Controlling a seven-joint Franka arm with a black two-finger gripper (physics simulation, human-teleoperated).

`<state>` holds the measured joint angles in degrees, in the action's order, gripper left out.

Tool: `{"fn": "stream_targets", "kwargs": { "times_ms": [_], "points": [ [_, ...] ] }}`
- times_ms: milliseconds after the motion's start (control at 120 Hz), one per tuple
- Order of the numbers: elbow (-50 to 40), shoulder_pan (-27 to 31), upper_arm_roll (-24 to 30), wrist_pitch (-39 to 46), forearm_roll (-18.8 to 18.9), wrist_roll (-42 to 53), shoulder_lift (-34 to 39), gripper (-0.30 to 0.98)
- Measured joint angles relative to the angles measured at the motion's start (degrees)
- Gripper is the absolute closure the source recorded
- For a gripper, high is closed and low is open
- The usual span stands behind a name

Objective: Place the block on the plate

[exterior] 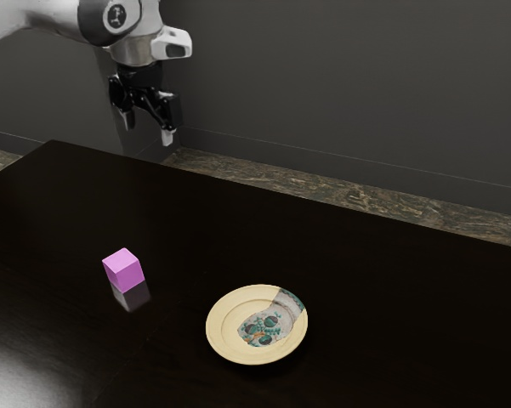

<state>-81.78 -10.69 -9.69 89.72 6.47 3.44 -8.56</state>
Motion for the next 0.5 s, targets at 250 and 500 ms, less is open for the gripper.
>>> {"fn": "stream_targets", "kwargs": {
  "times_ms": [250,500],
  "points": [
    [-4.5,3.4,-2.1,3.0,-0.4,2.5,-2.1,0.0],
    [-4.8,15.6,-2.2,14.5,-4.6,14.3,-14.9,0.0]
  ]
}}
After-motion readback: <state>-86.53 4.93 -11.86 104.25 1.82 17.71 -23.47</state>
